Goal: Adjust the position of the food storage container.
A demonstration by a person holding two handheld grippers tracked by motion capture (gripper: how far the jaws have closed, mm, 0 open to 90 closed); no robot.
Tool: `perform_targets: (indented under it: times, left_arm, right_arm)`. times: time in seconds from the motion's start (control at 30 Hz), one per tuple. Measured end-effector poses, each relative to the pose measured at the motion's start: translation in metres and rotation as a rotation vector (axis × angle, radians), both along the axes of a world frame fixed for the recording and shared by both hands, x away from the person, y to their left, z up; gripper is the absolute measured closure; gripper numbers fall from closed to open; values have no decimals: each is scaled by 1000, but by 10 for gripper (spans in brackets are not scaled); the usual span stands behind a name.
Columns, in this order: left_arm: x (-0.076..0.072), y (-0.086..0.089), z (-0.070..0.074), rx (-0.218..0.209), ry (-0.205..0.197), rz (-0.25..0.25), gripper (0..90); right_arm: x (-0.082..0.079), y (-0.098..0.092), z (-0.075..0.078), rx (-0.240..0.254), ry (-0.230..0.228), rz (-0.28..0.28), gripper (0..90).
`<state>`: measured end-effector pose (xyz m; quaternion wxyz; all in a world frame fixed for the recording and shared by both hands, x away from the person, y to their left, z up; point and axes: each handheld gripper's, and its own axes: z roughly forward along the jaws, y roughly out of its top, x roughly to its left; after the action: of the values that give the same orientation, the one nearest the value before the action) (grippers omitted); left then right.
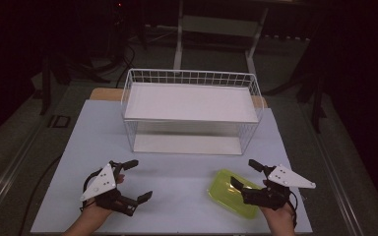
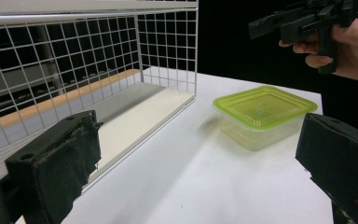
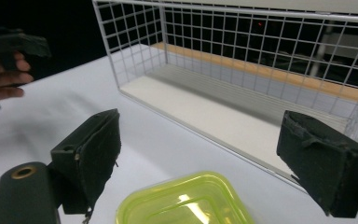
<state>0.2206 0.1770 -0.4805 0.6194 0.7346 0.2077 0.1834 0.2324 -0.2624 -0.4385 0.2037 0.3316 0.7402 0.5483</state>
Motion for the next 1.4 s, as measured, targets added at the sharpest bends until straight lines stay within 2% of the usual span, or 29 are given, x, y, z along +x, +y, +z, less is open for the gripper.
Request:
perform_targets:
  times: [0.07, 0.17, 0.23, 0.37, 0.43, 0.53, 0.57, 0.6, 0.63, 0.77, 0.83, 0.97, 1.03, 1.27, 1.4]
  left_arm:
    - [0, 0, 0, 3, -2, 2, 3]
    - [-1, -1, 0, 4, -8, 1, 3]
    - [-1, -1, 1, 6, -11, 1, 3]
    - [-1, -2, 1, 4, -12, -2, 3]
    - [-1, -3, 0, 7, -13, -5, 3]
    - [-1, -4, 1, 6, -12, -5, 3]
    - [-1, -4, 1, 6, -12, -5, 3]
    - [-1, -4, 1, 8, -15, -6, 3]
    - [-2, -4, 1, 11, -16, -7, 3]
    - [-1, -6, 0, 19, -16, -7, 3]
    - [-1, -6, 0, 17, -16, -8, 3]
    - [0, -6, -1, 23, -14, -5, 3]
    - [0, -6, -1, 25, -13, -5, 3]
    - [2, -6, -2, 27, -13, -3, 3]
    - [1, -6, -2, 28, -18, -4, 3]
  right_arm:
    - [1, 0, 0, 28, 17, 36, 140]
    - [0, 2, 0, 16, 37, 49, 143]
    - [-3, 1, -1, -14, 53, 65, 226]
    - [-6, -5, -2, -21, 97, 89, 368]
    - [-8, -10, -5, -21, 135, 102, 447]
    - [-14, -16, -12, -58, 173, 114, 531]
    - [-14, -16, -12, -58, 173, 114, 531]
    - [-19, -22, -18, -74, 209, 115, 578]
    - [-22, -24, -19, -78, 225, 122, 593]
    - [-33, -29, -27, -111, 260, 144, 658]
    - [-38, -31, -30, -131, 272, 162, 727]
    - [-43, -34, -35, -159, 335, 190, 877]
    - [-44, -36, -37, -138, 371, 194, 896]
    - [-47, -32, -44, -190, 405, 241, 898]
    - [-44, -29, -46, -232, 422, 239, 898]
